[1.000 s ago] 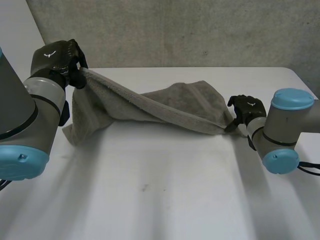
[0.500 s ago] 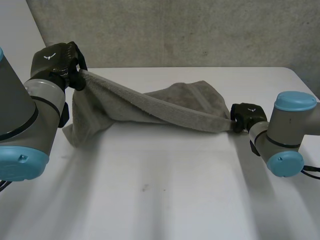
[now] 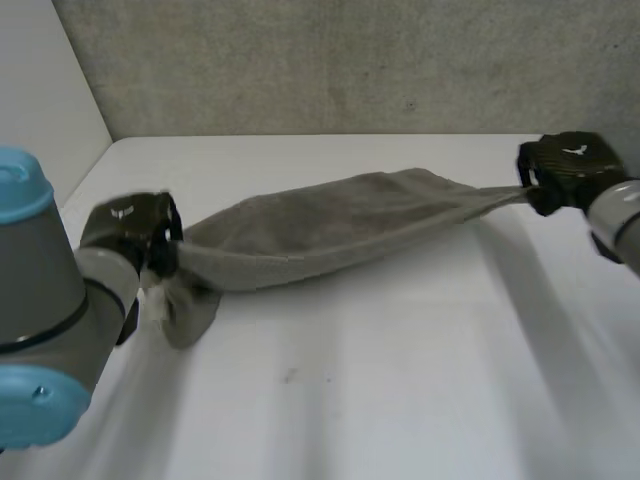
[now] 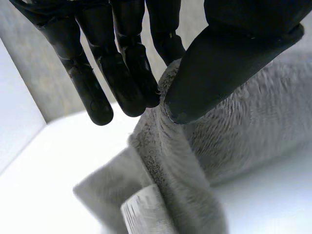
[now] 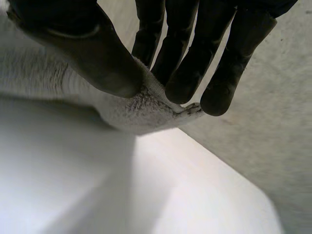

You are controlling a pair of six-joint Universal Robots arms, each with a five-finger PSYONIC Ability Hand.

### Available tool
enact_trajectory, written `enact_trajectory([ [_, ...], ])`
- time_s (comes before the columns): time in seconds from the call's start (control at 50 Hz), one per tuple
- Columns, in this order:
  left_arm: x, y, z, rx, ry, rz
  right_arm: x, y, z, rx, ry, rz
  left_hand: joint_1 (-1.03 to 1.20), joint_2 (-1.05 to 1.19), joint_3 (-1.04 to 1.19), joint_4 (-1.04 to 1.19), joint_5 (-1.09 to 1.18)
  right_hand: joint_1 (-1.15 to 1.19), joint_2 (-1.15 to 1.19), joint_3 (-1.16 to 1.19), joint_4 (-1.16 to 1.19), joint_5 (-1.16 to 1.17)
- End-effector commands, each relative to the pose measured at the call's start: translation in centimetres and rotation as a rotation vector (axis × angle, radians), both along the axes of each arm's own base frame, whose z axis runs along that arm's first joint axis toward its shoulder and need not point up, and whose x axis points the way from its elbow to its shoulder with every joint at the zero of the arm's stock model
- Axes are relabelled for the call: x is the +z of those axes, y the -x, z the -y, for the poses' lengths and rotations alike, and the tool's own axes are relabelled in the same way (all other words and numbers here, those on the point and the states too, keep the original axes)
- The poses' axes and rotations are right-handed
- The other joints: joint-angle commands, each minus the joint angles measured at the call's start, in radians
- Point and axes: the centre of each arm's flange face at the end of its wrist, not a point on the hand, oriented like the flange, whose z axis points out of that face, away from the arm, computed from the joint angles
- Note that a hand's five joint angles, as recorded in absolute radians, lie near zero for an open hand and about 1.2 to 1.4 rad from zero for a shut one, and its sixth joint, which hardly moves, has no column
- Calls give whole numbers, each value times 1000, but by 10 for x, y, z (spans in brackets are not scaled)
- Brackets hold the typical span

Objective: Fold the towel.

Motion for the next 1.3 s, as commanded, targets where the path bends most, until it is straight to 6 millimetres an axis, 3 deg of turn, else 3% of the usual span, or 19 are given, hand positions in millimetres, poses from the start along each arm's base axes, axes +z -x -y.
enact_trajectory([
  [0.02,-9,-13,-30,-25,-84,109,13,25,-42,7,-76,-271,196,178,179,178,188,54,65,56,53,52],
  [0.06,-8,-14,-36,-35,-87,122,19,28,-52,9,-83,-308,196,178,179,178,188,54,65,56,53,52],
  [0.1,-5,-16,-43,-40,-86,128,38,36,-73,-4,-68,-338,196,178,179,178,188,54,65,56,53,52],
  [0.2,20,-24,-64,-51,-22,103,60,49,-89,-50,-22,-338,196,178,179,178,188,54,65,56,53,52],
  [0.26,26,-25,-68,-52,-4,94,68,52,-95,-53,2,-334,196,178,179,178,188,54,65,56,53,52],
  [0.42,36,-24,-75,-76,12,117,71,49,-104,-14,-6,-322,196,178,179,178,188,54,65,56,53,52],
  [0.54,23,-19,-66,-108,-8,223,60,49,-97,-5,-39,-319,196,178,179,178,188,54,65,56,53,52],
  [0.58,14,-17,-60,-113,-29,255,35,50,-83,10,-132,-326,196,178,179,178,188,54,65,56,53,52],
  [0.6,8,-14,-53,-118,-41,278,35,50,-83,10,-132,-326,196,178,179,178,188,54,65,56,53,52],
  [0.64,1,-10,-45,-121,-49,291,14,52,-69,27,-198,-348,196,178,179,178,188,54,65,56,53,52],
  [0.7,-11,-2,-27,-118,-59,301,6,52,-62,32,-212,-351,196,178,179,178,188,54,65,56,53,52],
  [0.74,-15,3,-18,-119,-53,299,-12,49,-45,40,-229,-348,196,178,179,178,188,54,65,56,53,52],
  [0.78,-23,14,4,-116,-35,293,-21,46,-37,42,-227,-352,196,178,179,178,188,54,65,56,53,52],
  [0.8,-23,14,5,-116,-35,292,-28,42,-28,35,-219,-359,196,178,179,178,188,54,65,56,53,52],
  [0.84,-31,26,27,-114,-14,286,-36,40,-20,21,-216,-364,196,178,179,178,188,54,65,56,53,52],
  [0.96,-47,44,60,-131,5,273,-62,30,14,-7,-168,-364,196,178,179,178,188,54,65,56,53,52],
  [1.06,-68,69,96,-196,34,245,-75,16,38,-8,-83,-335,196,178,179,178,188,54,65,56,53,52],
  [1.18,-80,79,117,-204,69,278,-80,2,61,-6,33,-302,196,178,179,178,188,54,65,56,53,52],
  [1.3,-90,84,132,-216,110,346,-89,-12,68,16,57,-302,196,178,179,178,188,54,65,56,53,52],
])
